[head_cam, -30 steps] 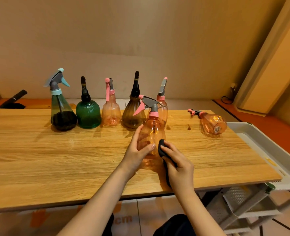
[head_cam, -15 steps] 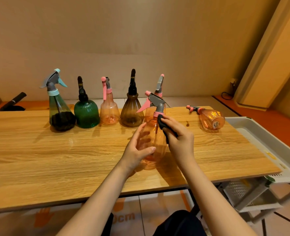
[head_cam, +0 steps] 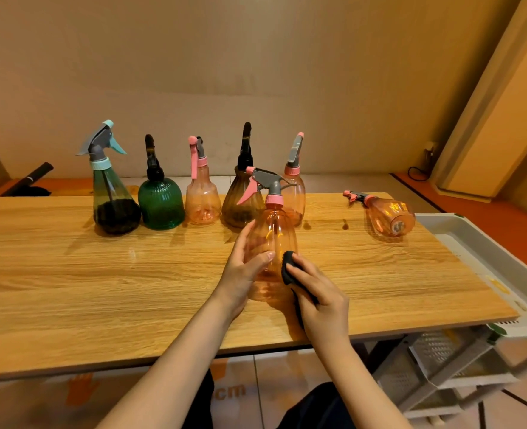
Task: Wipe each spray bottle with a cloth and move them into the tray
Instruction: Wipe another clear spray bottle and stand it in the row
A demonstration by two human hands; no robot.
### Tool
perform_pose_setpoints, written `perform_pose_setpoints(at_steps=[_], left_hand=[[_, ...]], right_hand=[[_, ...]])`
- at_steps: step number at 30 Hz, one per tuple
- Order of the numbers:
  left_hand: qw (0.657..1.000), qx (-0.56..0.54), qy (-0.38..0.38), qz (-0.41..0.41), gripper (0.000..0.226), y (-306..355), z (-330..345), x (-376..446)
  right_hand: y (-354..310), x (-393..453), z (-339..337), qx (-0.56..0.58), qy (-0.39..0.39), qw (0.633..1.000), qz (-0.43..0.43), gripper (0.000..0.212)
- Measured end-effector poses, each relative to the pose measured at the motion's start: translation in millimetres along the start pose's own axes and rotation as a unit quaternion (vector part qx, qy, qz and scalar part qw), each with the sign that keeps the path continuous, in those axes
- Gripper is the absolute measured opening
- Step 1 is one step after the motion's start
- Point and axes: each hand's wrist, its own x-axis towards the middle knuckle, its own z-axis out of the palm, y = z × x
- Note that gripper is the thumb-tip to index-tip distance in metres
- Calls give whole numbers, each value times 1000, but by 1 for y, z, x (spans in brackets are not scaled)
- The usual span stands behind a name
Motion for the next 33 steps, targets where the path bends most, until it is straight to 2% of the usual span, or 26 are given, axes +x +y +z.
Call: perform_pose_setpoints(at_steps=[4, 10, 13, 16, 23, 29, 33], left_hand=[[999, -51, 3, -16, 89, 0, -3, 2], [992, -125, -22, -27, 81, 1, -7, 0], [988, -146, -19, -36, 73, 3, -7, -1], [989, -139, -29, -47, 83, 4, -6, -1], [999, -34, -16, -38, 120, 4, -2, -2], [998, -49, -16, -29, 100, 3, -2, -4], [998, -52, -11, -31, 111, 4, -1, -4]], right_hand=[[-3, 0, 3, 6, -21, 999, -29, 37], [-10, 0, 13, 13, -5, 998, -53, 33], [-6, 0, 10, 55, 28, 998, 5, 33], [-5, 2, 8, 118, 46, 988, 83, 36], [-6, 1, 3, 141, 48, 982, 120, 38], [-2, -1, 6, 116, 40, 990, 76, 39], [0, -1, 8, 82, 24, 996, 29, 42]])
